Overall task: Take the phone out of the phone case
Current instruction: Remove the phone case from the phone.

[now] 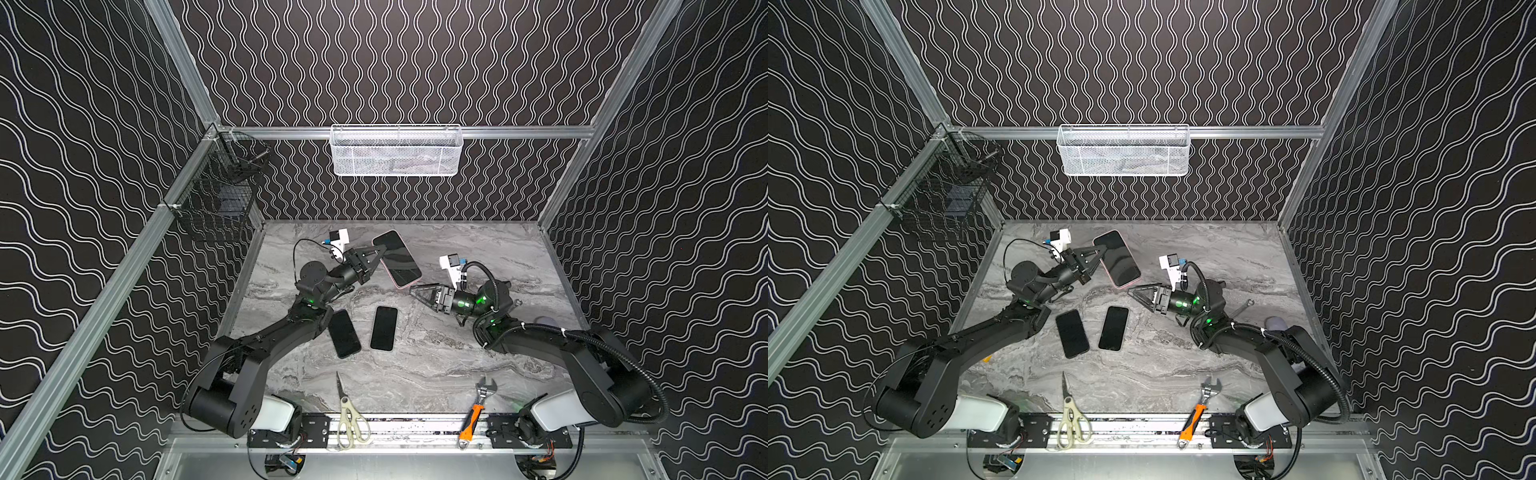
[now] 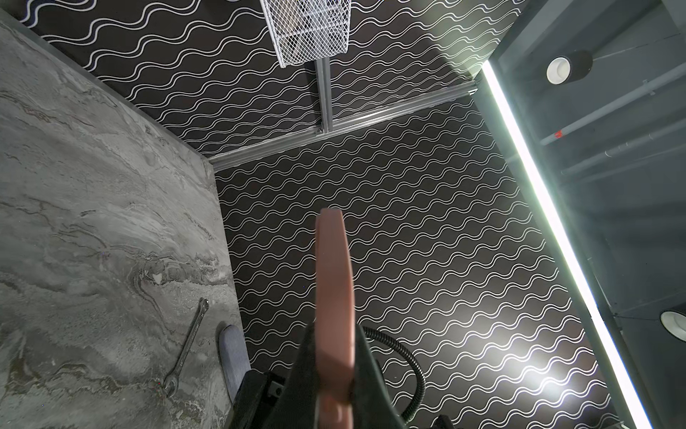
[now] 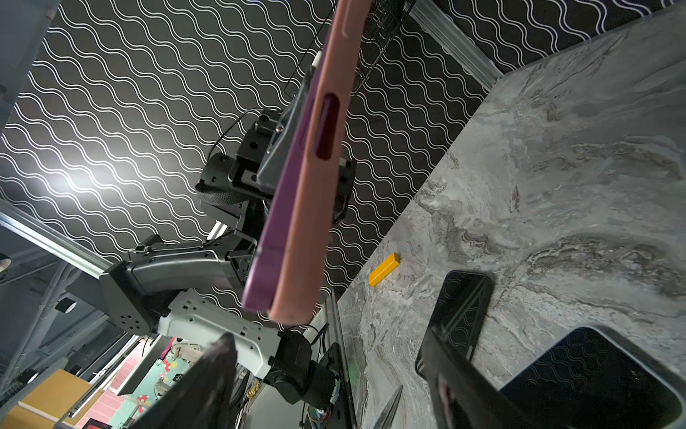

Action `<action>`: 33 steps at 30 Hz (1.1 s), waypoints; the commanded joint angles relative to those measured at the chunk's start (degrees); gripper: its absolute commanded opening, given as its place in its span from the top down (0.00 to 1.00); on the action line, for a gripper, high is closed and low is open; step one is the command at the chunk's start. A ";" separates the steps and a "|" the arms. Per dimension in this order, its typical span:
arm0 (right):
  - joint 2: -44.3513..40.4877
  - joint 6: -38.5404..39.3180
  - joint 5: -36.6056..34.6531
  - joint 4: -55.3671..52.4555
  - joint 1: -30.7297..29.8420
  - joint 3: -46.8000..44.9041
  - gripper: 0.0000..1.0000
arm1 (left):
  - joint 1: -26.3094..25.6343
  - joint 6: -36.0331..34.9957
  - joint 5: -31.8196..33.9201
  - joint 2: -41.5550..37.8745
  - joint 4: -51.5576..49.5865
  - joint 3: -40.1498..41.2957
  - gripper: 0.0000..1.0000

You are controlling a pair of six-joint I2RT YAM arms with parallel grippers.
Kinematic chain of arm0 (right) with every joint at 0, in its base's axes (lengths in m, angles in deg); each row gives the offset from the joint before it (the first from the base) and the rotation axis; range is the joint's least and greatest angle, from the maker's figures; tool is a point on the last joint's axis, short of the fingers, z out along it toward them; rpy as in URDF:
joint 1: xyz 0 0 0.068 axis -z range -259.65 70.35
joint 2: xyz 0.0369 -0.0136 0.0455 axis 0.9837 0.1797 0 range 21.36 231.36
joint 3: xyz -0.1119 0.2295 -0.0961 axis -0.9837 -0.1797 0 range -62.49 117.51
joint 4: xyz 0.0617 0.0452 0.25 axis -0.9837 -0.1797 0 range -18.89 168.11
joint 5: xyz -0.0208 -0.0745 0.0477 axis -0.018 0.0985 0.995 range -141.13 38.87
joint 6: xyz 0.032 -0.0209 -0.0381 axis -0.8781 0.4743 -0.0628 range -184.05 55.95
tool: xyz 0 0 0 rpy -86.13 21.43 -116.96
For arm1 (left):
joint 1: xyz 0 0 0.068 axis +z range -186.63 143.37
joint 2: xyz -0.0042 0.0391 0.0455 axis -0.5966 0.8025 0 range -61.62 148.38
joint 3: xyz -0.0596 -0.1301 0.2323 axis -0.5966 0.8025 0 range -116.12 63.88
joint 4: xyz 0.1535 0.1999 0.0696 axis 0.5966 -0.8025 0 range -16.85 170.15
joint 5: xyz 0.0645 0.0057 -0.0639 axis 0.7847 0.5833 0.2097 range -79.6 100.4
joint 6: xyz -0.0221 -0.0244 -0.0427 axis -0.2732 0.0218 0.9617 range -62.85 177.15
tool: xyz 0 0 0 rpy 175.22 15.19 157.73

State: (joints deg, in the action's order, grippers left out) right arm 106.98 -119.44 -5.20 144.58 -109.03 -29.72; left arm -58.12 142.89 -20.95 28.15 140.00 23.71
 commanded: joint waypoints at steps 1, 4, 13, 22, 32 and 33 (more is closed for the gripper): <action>0.33 -1.45 -0.56 4.38 0.21 0.45 0.20 | -0.02 1.31 0.22 -0.56 3.87 -0.19 1.00; 0.38 -1.98 -0.58 5.74 0.41 0.28 0.21 | -0.11 1.28 0.07 -0.57 3.87 -0.37 1.00; 0.68 -2.70 -1.28 5.91 0.78 0.27 0.21 | -0.56 1.65 0.10 -0.65 3.95 -0.39 1.00; 1.53 -4.09 -2.15 6.99 1.46 -0.08 0.22 | -1.15 1.98 0.30 -1.05 3.95 -0.40 1.00; 2.44 -6.78 -2.77 10.86 2.49 -1.31 0.24 | -2.27 1.98 0.68 -1.19 4.04 -0.23 1.00; 2.49 -7.08 -2.93 11.00 2.63 -1.40 0.24 | -2.33 1.98 0.67 -1.18 4.04 -0.34 1.00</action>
State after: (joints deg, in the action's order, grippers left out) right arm 109.23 -124.82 -6.86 151.71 -106.65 -30.97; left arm -60.13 143.94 -19.88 27.32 139.96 23.74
